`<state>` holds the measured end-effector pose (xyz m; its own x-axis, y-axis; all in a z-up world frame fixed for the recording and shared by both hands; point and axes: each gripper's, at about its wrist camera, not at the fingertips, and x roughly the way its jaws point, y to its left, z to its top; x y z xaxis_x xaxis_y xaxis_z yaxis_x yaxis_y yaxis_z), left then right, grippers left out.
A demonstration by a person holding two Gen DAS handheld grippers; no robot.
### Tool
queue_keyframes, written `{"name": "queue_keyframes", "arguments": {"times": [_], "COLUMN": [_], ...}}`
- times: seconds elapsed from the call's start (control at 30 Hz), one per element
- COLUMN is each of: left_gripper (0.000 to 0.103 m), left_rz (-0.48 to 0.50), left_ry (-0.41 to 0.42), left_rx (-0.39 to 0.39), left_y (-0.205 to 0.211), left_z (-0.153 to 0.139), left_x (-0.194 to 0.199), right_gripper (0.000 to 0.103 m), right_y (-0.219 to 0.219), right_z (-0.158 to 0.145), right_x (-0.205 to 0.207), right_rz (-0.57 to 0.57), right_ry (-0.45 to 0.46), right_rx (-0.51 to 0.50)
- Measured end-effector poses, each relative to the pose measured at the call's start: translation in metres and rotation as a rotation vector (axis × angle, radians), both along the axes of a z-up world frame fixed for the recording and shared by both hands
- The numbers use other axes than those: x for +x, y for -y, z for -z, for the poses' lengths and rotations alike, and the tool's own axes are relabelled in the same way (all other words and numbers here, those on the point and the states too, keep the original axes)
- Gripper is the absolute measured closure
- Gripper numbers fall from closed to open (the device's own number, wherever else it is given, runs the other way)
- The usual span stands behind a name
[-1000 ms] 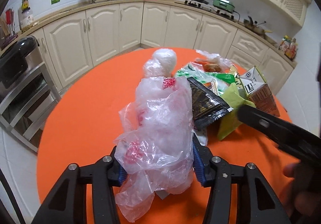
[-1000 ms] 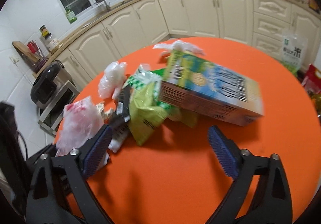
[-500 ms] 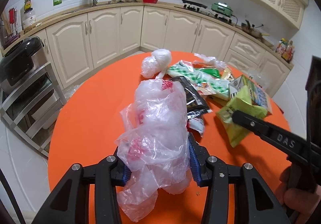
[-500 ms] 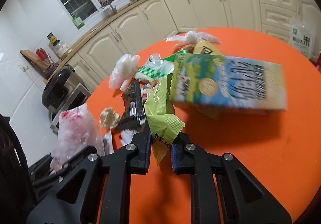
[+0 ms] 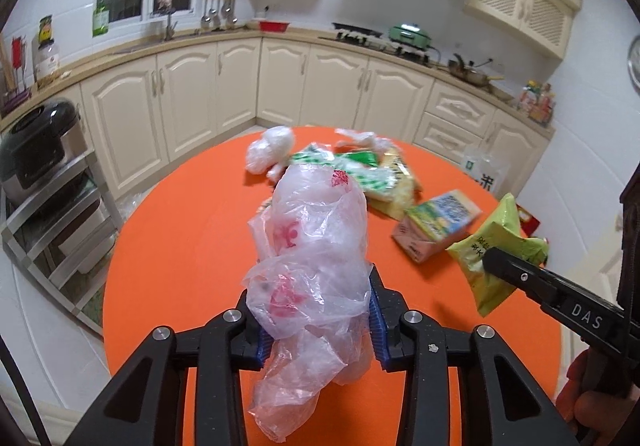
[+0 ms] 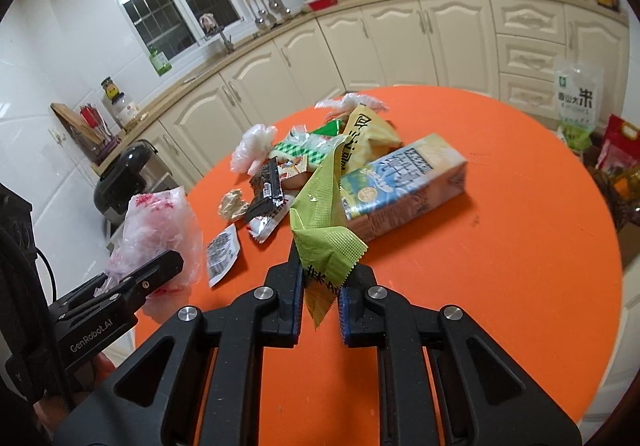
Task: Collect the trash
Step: 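Carry both items to the blue bin and open both tools over it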
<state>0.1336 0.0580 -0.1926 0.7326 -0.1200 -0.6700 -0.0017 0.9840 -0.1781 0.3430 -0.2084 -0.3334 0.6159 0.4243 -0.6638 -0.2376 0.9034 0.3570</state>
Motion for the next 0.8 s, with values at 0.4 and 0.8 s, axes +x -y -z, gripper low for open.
{"name": "queue_keyframes", "arguments": {"times": [0.4, 0.8], "left_gripper": [0.071, 0.071], "left_rz": [0.124, 0.331], "left_ry": [0.101, 0.187], "left_rx": [0.034, 0.034], "left_y": [0.057, 0.138], "left_z": [-0.033, -0.063], "left_x": [-0.041, -0.067], "right_gripper": [0.090, 0.090], "right_y": [0.055, 0.145], "right_z": [-0.035, -0.073], "right_x": [-0.055, -0.103], "right_rz": [0.088, 0.258], "right_ry": [0.092, 0.179], "right_rx": [0.012, -0.006]}}
